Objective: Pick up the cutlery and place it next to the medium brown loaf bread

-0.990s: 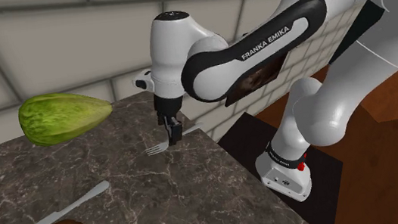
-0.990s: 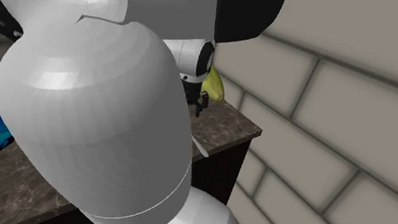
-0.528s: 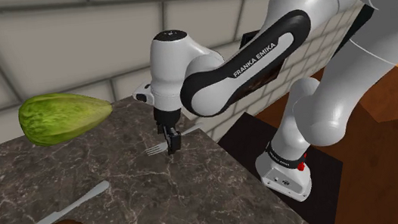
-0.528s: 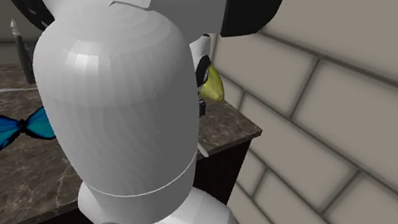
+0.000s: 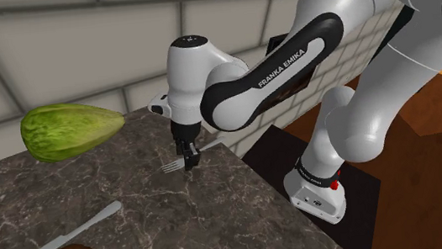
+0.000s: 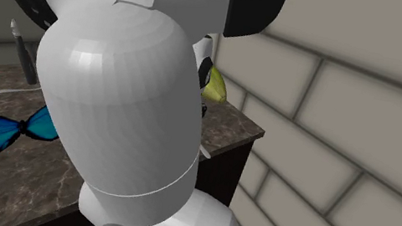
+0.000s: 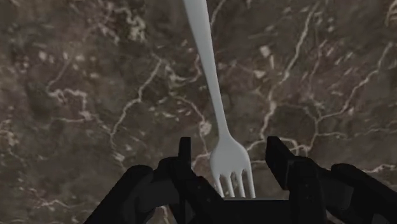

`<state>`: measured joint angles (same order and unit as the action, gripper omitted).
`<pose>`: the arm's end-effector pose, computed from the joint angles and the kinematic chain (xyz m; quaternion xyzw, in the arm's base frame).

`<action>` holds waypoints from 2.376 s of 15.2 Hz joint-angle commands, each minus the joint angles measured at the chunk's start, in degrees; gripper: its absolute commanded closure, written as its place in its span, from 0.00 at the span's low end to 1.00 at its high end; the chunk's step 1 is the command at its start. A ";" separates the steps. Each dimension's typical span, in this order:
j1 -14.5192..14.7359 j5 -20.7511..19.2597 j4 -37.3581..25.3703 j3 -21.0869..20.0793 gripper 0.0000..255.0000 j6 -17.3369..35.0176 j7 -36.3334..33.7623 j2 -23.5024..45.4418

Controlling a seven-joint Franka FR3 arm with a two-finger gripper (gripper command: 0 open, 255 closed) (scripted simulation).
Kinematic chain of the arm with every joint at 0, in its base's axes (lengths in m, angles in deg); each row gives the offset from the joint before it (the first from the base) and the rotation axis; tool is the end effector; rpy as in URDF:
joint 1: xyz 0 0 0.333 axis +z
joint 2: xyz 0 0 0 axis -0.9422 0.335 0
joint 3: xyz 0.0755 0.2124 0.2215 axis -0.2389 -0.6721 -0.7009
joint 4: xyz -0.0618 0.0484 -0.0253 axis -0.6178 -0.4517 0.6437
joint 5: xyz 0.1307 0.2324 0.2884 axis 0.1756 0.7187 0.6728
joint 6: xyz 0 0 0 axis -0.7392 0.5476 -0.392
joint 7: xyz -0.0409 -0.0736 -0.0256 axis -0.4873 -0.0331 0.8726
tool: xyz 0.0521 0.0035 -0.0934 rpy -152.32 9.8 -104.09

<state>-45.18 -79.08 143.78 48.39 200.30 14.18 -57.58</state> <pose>0.3251 0.2832 0.3309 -0.8422 -0.5385 -0.0161 0.0220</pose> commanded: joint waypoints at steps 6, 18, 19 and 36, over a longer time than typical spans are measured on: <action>0.04 0.00 -0.02 -0.07 1.00 -0.01 -0.11 0.01; 0.19 0.45 -3.09 0.77 1.00 -8.14 0.30 -5.10; 0.20 0.46 -3.50 0.86 1.00 -9.02 0.32 -5.58; 0.10 0.17 -12.24 2.24 1.00 -23.41 0.16 -11.27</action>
<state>-45.05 -78.83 132.40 50.60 177.79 14.45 -68.83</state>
